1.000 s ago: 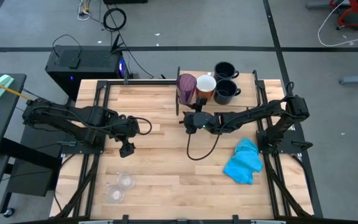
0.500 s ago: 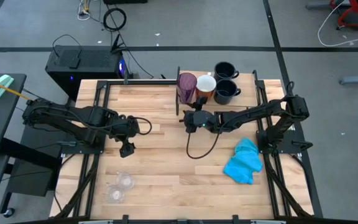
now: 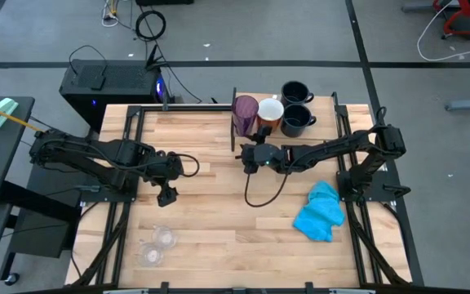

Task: Stack small to large cups/mugs on shelf
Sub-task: Adjust the cup on the shelf

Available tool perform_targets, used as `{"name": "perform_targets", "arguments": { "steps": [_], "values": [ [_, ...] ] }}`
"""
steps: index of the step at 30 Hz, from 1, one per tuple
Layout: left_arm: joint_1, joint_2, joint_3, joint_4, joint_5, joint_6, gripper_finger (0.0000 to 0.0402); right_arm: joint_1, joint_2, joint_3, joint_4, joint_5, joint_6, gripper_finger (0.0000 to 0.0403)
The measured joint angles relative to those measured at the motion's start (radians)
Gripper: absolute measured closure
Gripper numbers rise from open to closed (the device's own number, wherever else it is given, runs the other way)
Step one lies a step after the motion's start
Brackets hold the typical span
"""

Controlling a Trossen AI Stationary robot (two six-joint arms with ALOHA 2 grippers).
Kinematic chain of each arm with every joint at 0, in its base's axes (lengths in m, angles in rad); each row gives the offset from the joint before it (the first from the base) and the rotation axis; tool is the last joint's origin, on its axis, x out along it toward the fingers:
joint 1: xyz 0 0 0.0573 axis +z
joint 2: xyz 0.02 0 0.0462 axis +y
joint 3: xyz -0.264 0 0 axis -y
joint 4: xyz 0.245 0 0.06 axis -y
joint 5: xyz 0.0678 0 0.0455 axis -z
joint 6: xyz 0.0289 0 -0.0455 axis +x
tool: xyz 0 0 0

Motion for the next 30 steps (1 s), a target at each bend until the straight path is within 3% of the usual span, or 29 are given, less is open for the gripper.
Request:
{"name": "perform_targets", "arguments": {
  "steps": [21, 30],
  "values": [
    [0.000, 0.000, 0.000, -0.001, 0.000, -0.001, 0.0047, -0.015, 0.000, 0.000, 0.000, 0.000, 0.000, 0.0211],
    [0.000, 0.000, 0.000, -0.001, 0.000, -0.001, 0.0047, 0.046, -0.006, 0.000, -0.008, 0.000, 0.015, 0.0211]
  ]
}}
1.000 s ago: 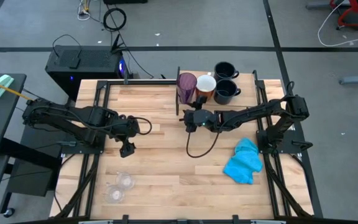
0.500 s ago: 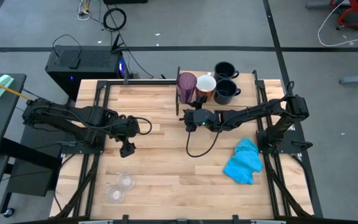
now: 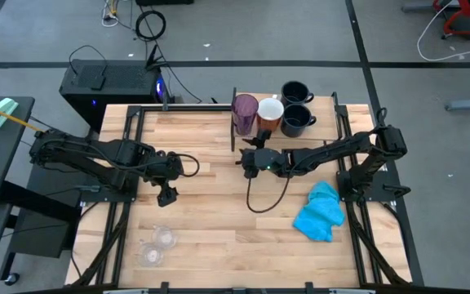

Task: Stack small to large cups/mugs on shelf
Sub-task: Adjust the cup on the shelf, then put the top transparent mug on the shelf

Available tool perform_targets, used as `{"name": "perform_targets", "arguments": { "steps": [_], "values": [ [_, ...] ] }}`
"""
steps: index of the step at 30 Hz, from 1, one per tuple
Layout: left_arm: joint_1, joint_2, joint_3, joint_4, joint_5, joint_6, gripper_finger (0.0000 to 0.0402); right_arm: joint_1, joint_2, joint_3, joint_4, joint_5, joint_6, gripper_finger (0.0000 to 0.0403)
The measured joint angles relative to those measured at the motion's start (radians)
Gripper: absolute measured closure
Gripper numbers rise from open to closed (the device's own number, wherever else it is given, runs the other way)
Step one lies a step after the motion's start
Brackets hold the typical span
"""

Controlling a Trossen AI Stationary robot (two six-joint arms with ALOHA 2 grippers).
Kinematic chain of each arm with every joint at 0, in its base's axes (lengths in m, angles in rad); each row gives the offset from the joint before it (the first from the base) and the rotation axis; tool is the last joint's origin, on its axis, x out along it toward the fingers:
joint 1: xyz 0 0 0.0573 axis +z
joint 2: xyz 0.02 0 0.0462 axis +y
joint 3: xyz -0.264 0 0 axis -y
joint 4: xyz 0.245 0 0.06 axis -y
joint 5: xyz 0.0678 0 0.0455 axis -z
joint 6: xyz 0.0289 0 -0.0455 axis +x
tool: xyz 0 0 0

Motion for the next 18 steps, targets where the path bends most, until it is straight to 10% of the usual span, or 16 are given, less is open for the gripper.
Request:
{"name": "perform_targets", "arguments": {
  "steps": [7, 14, 18],
  "values": [
    [0.000, 0.000, 0.000, -0.002, 0.047, -0.032, 0.0047, 0.106, -0.107, -0.001, -0.205, -0.039, 0.120, 0.0211],
    [-0.009, 0.019, 0.000, -0.001, 0.136, -0.110, 0.0047, 0.130, -0.343, -0.004, -0.506, -0.505, 0.350, 0.0221],
    [-0.059, 0.059, 0.000, 0.000, 0.205, -0.158, 0.0047, 0.147, -0.440, -0.026, -0.589, -0.596, 0.434, 0.0230]
  ]
}}
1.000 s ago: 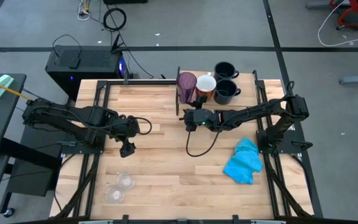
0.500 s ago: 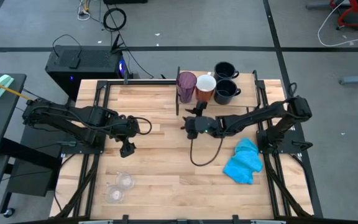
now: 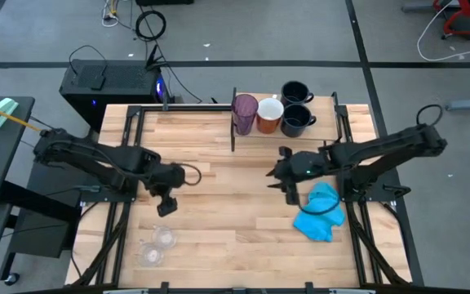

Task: Stack small to large cups/mugs on shelf
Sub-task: Put the top transparent mug on the shelf

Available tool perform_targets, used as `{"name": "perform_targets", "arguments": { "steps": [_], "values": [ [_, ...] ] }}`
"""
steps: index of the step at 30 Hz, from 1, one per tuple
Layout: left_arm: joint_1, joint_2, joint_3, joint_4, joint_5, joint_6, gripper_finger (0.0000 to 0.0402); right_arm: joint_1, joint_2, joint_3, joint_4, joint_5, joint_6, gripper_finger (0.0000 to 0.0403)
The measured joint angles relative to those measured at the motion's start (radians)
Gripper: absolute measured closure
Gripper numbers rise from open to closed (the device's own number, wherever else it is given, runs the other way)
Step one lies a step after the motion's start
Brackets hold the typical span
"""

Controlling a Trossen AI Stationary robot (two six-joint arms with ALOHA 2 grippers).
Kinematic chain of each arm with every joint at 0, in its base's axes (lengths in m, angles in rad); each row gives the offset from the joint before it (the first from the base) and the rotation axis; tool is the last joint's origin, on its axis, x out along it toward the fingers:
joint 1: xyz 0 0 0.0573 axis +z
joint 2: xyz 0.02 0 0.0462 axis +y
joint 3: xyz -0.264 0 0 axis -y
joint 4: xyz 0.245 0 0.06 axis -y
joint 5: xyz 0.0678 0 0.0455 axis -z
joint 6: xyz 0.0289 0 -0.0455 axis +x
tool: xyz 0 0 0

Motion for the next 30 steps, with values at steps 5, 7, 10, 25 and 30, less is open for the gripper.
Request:
{"name": "perform_targets", "arguments": {
  "steps": [5, 7, 10, 25, 30],
  "values": [
    [-0.072, 0.065, 0.000, 0.000, 0.052, -0.094, 0.0047, 0.020, -0.036, -0.013, -0.002, 0.016, 0.007, 0.0239],
    [-0.097, 0.091, 0.001, -0.001, 0.062, -0.137, 0.0047, 0.025, -0.032, -0.013, -0.004, 0.048, -0.004, 0.0243],
    [-0.142, 0.123, 0.017, -0.009, 0.063, -0.187, 0.0050, 0.025, -0.028, -0.014, -0.006, 0.090, -0.005, 0.0247],
    [-0.400, 0.269, 0.047, -0.037, -0.067, -0.241, 0.0121, 0.025, -0.029, -0.014, 0.006, 0.100, -0.030, 0.0255],
    [-0.436, 0.324, 0.047, -0.017, -0.119, -0.237, 0.0131, 0.025, -0.029, -0.014, 0.032, 0.100, -0.031, 0.0255]
  ]
}}
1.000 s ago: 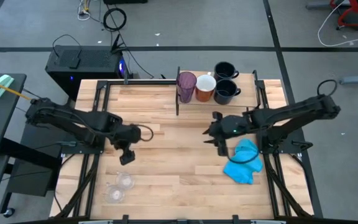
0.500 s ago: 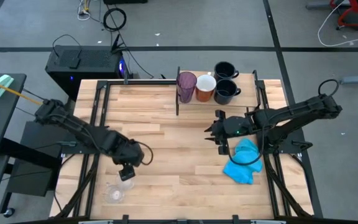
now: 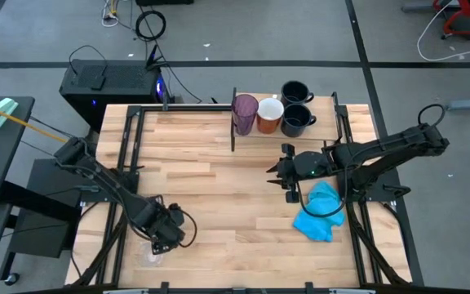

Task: Stack small to large cups/mugs on shelf
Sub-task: Put the top transparent mug on the shelf

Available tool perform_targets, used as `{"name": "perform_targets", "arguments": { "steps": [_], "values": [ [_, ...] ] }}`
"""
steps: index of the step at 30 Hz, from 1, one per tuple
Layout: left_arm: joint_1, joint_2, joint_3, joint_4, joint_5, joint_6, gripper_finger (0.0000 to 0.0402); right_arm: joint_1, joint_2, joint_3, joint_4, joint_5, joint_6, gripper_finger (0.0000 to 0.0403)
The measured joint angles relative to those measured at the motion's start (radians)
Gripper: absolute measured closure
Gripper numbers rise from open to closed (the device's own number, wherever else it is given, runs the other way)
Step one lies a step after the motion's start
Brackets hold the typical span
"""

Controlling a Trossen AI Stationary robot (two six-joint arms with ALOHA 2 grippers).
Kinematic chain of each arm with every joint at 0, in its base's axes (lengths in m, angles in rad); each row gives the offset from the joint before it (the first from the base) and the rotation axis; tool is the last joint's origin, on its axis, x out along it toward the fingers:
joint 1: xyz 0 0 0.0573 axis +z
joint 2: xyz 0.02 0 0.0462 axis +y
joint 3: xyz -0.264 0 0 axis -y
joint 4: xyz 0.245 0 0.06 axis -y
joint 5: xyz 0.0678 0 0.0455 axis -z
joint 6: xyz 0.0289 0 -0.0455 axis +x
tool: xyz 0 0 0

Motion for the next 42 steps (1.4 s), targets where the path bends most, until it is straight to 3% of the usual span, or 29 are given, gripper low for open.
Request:
{"name": "perform_targets", "arguments": {
  "steps": [9, 14, 18, 23, 31, 37, 42],
  "values": [
    [-0.004, 0.104, 0.000, 0.010, -0.014, 0.080, 0.0160, 0.003, 0.004, 0.000, 0.007, 0.000, 0.018, 0.0255],
    [-0.002, 0.146, 0.000, 0.038, -0.014, 0.115, 0.0195, 0.027, 0.014, -0.001, 0.006, 0.000, 0.024, 0.0255],
    [-0.001, 0.157, 0.000, 0.052, -0.014, 0.141, 0.0263, 0.043, 0.029, -0.001, 0.014, 0.000, 0.023, 0.0255],
    [0.038, 0.156, 0.000, 0.135, -0.013, 0.250, 0.0384, 0.044, 0.028, -0.001, 0.009, 0.004, 0.023, 0.0255],
    [0.211, 0.154, 0.001, 0.192, -0.056, 0.491, 0.0395, 0.044, 0.001, -0.001, -0.008, 0.008, 0.027, 0.0255],
    [0.374, 0.155, 0.006, 0.318, -0.018, 0.666, 0.0396, 0.043, -0.005, -0.001, -0.090, 0.008, 0.050, 0.0255],
    [0.479, 0.226, 0.156, 0.232, -0.008, 0.805, 0.0396, 0.043, -0.060, -0.001, -0.212, 0.038, 0.085, 0.0255]
  ]
}}
